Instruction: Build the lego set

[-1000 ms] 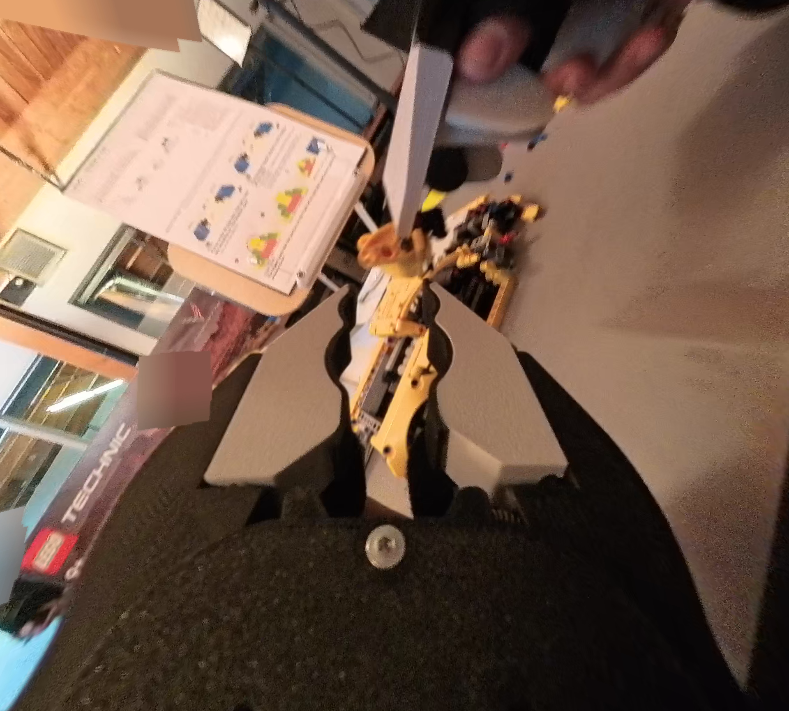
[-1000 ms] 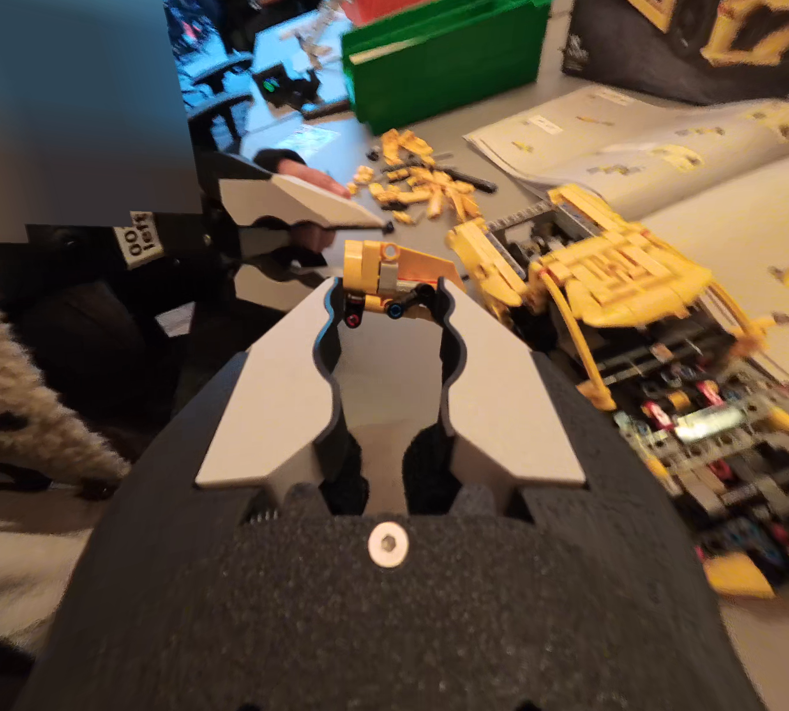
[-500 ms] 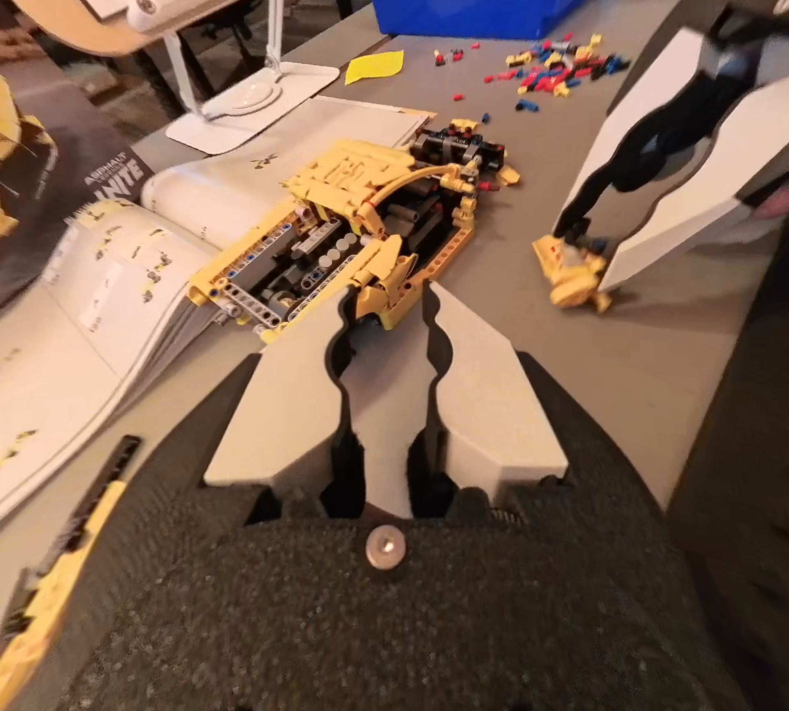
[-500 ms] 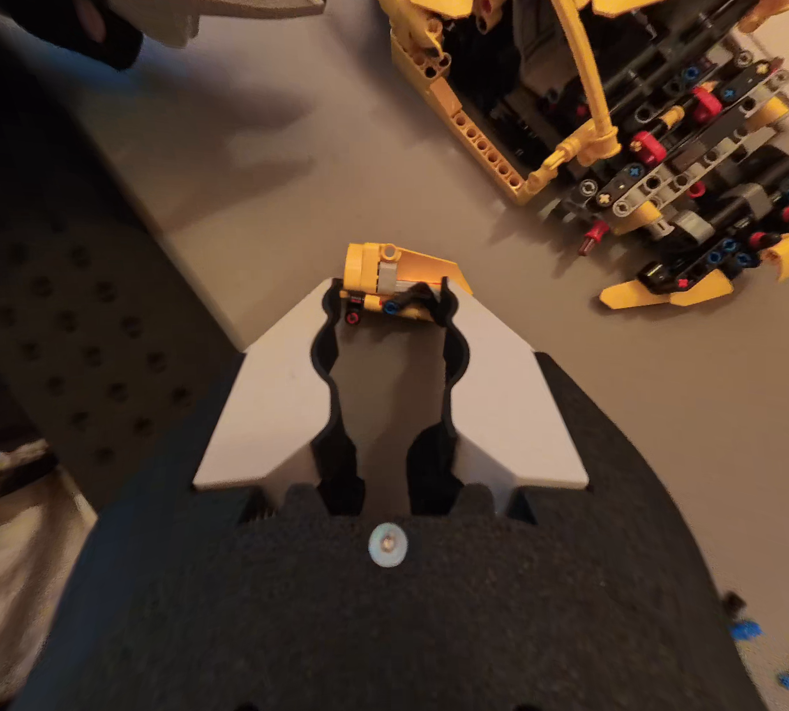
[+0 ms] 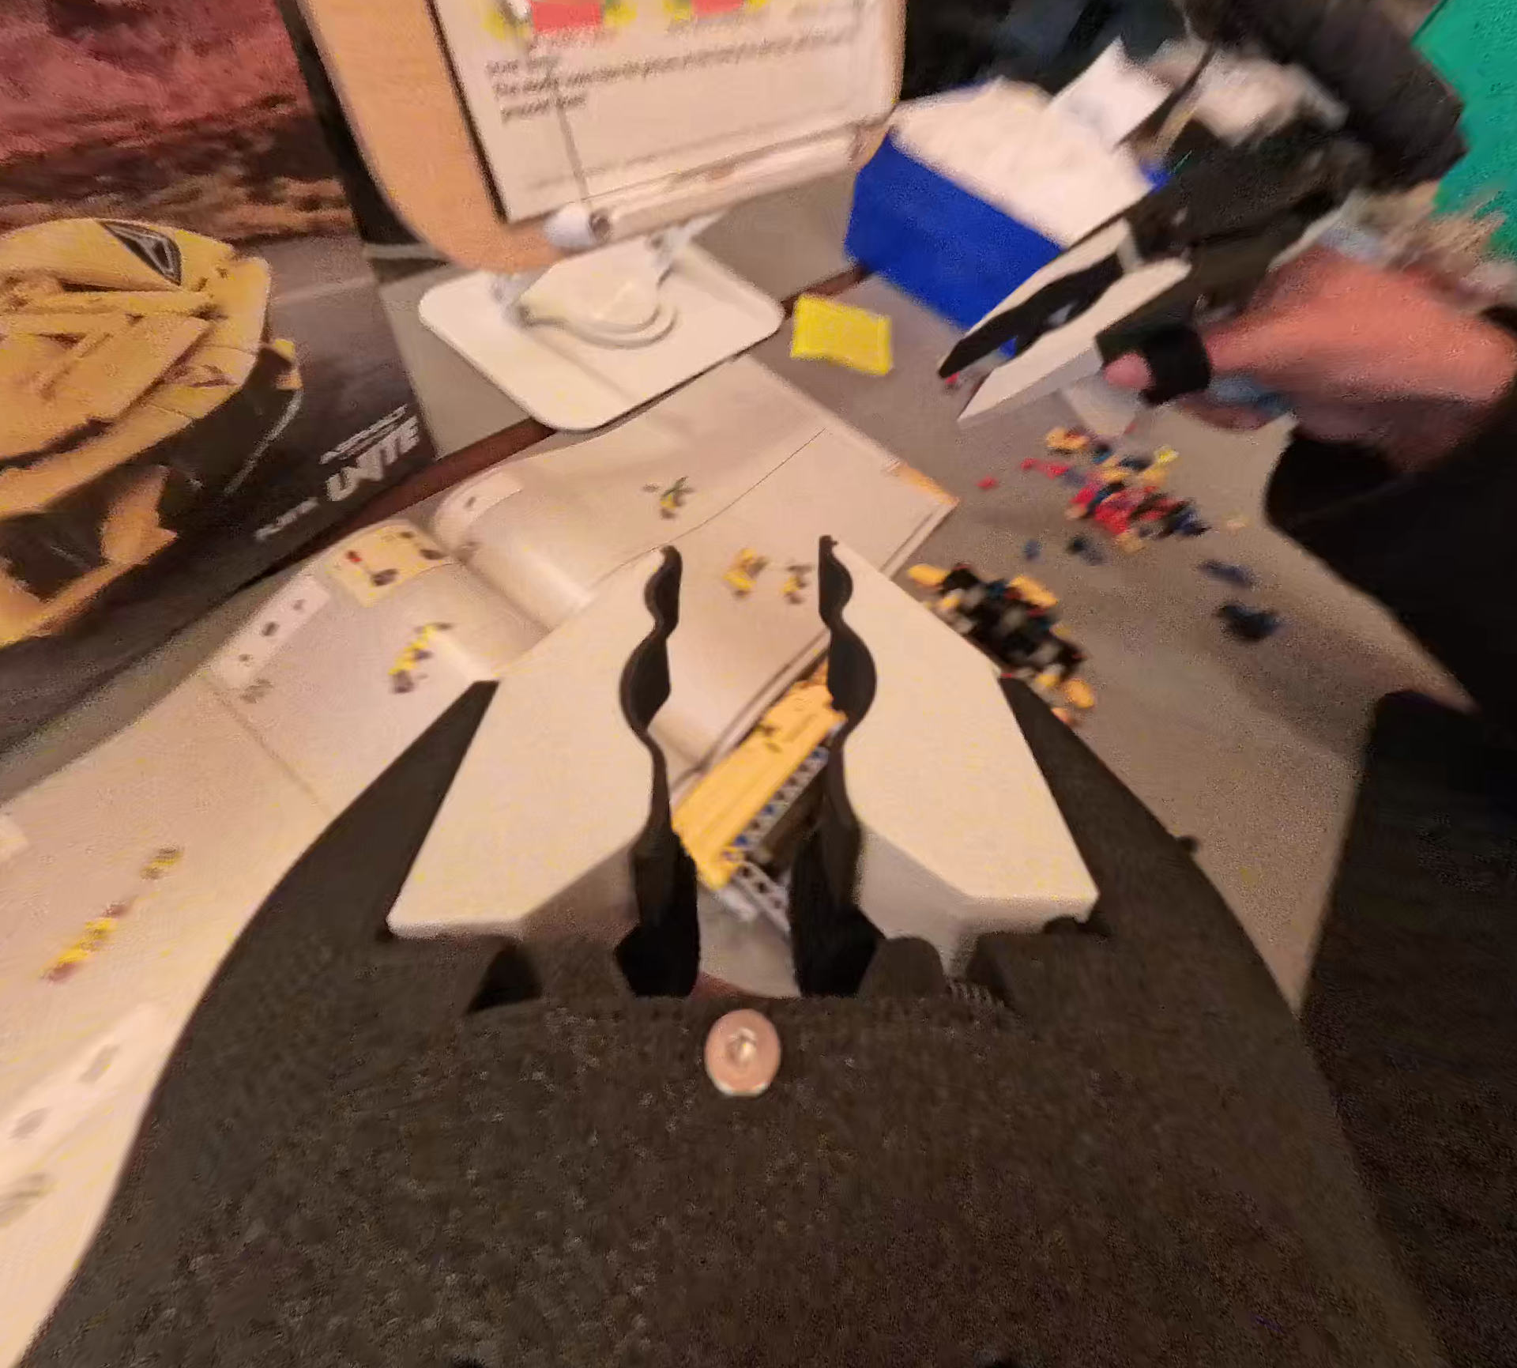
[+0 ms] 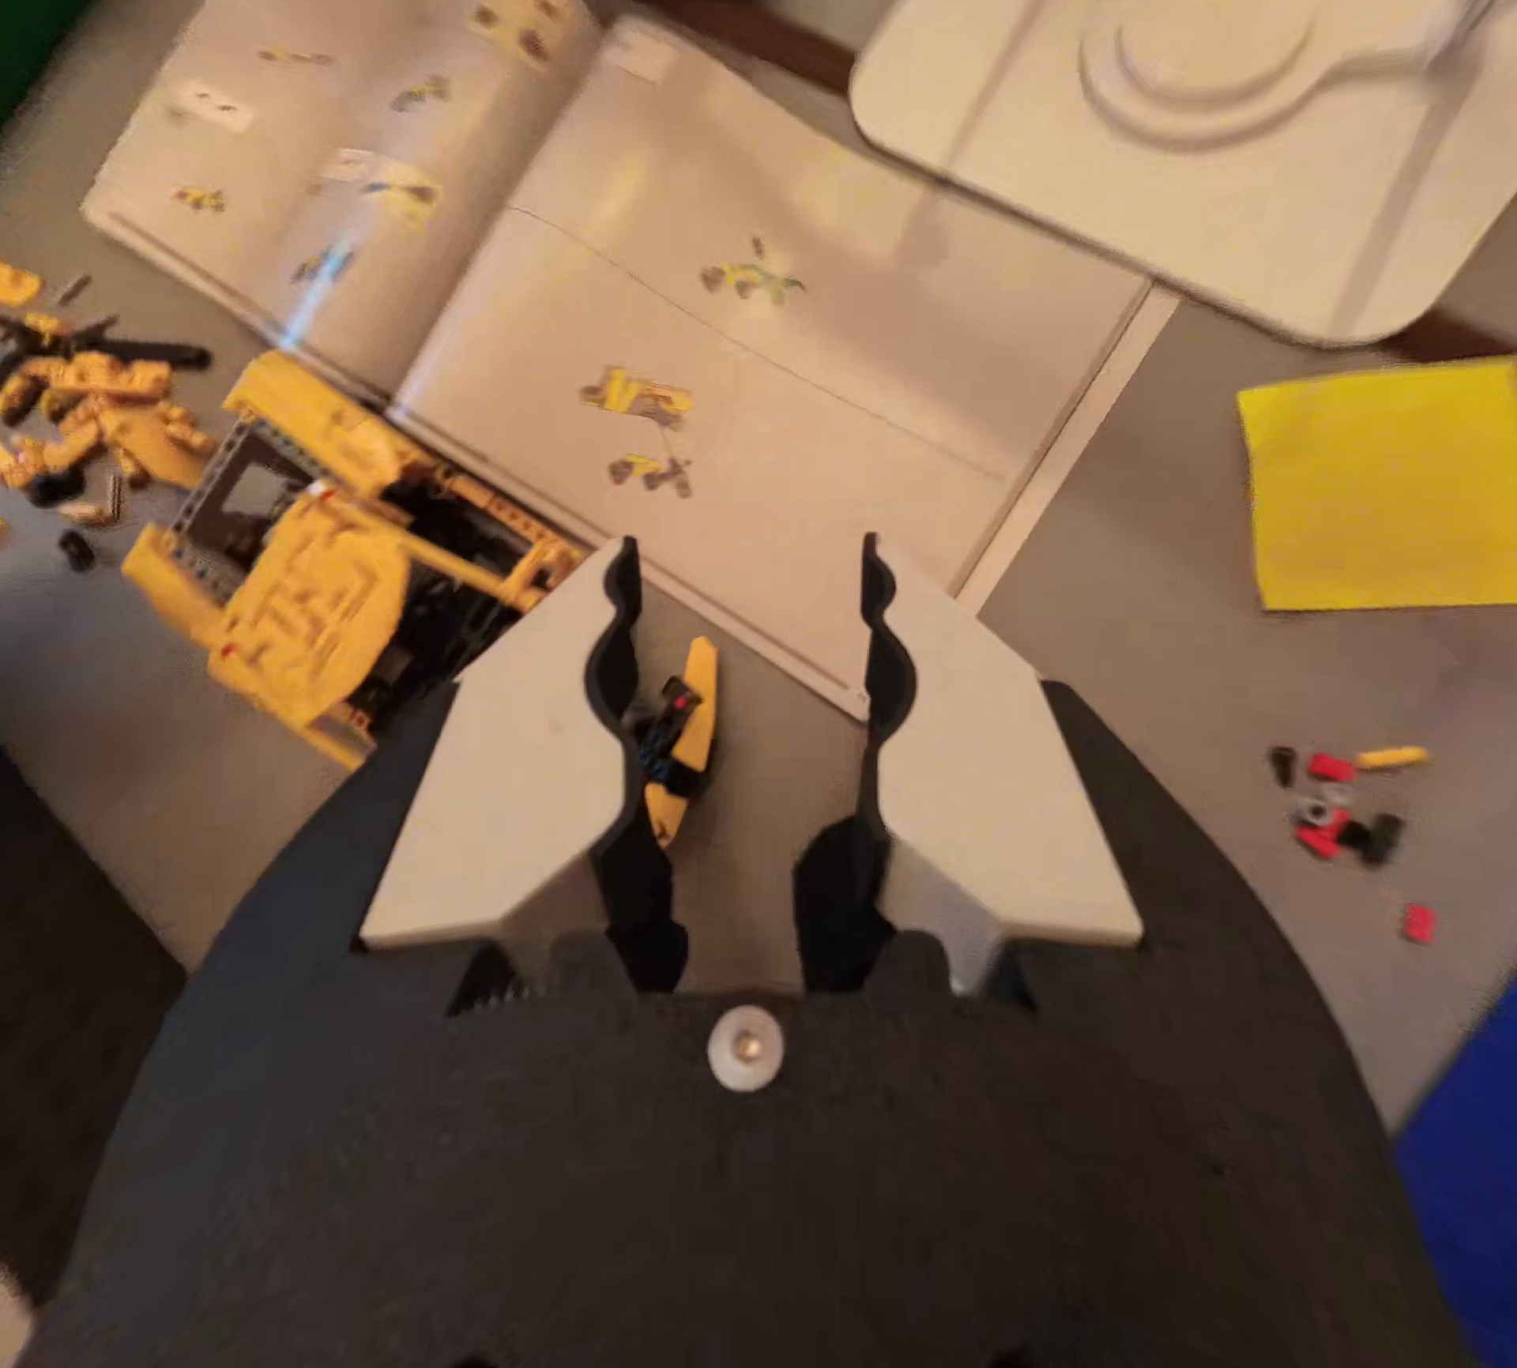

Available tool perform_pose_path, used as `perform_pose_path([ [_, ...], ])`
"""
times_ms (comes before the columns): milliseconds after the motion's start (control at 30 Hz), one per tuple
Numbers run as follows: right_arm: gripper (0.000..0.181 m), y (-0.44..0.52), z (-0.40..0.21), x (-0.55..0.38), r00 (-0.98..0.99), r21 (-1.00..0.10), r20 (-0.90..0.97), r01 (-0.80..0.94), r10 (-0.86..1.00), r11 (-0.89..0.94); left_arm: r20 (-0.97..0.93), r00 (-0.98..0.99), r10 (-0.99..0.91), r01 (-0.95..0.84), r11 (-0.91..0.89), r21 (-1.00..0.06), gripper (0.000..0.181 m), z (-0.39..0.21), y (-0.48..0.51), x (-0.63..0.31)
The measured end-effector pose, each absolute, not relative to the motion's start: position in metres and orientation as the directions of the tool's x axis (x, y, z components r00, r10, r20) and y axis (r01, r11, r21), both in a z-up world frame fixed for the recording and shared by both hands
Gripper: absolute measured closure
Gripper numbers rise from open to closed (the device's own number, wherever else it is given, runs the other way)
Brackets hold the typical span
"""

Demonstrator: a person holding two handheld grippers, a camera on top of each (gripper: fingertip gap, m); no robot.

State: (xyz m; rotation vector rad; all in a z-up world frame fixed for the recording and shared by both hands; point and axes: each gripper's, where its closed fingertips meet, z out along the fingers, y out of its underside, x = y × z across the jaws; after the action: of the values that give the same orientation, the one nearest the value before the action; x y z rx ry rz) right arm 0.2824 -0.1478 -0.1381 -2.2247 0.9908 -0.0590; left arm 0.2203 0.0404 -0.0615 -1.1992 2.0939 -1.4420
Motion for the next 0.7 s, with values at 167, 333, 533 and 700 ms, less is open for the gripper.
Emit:
perform_pose_path([
  [167,0.131,-0.152,-0.185,0.293,0.466,-0.436,-0.543,-0.867,-0.698,-0.24,0.158,-0.526,-0.836,-0.586,0.221,-0.78,0.147,-0.129,0.039,0.265],
  [333,0.13,-0.166,-0.205,0.272,0.39,-0.366,-0.647,-0.913,-0.655,-0.182,0.083,-0.517,-0.852,-0.561,0.264,-0.784,0.147,-0.169,0.039,0.265],
  [533,0.139,-0.18,-0.201,0.265,0.391,-0.345,-0.633,-0.915,-0.668,-0.209,0.026,-0.493,-0.87,-0.5,0.259,-0.826,0.148,-0.152,0.047,0.267],
  [700,0.139,-0.186,-0.21,0.257,0.342,-0.281,-0.688,-0.939,-0.639,-0.2,0.039,-0.487,-0.873,-0.539,0.265,-0.799,0.148,-0.173,0.052,0.268],
])
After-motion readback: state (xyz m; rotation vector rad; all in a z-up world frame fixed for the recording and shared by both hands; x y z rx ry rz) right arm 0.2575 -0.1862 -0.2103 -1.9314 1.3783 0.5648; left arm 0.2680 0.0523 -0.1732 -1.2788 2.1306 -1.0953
